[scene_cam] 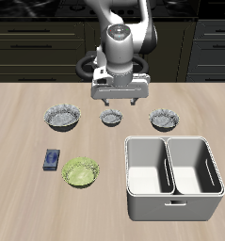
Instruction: Stack the smallest bowl on the middle-sized black bowl
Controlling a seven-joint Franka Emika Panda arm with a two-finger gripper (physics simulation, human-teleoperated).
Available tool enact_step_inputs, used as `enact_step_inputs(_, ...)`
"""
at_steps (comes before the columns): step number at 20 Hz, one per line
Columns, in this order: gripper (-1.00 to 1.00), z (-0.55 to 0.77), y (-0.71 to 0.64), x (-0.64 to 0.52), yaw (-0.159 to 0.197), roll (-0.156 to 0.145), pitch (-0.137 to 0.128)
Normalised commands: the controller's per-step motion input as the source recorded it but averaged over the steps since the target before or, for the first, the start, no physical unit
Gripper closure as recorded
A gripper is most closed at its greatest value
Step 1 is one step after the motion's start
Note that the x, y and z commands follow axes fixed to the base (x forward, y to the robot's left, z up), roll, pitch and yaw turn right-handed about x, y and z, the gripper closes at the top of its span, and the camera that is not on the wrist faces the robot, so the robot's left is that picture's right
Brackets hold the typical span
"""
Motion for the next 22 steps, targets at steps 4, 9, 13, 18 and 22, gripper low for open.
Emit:
enact_step_inputs(4, -1.0, -0.21, 0.04, -0.02, 0.024, 0.01, -0.005)
enact_step_inputs(9, -1.0, -0.2, 0.0, -0.01, -0.009, -0.004, 0.025)
enact_step_inputs(13, -1.0, -0.14, -0.05, 0.01, -0.02, -0.006, 0.031)
enact_step_inputs(18, -1.0, -0.26, 0.02, -0.03, -0.026, 0.003, 0.033)
enact_step_inputs(22, -1.0, -0.12, 0.07, -0.07, -0.007, 0.016, 0.01)
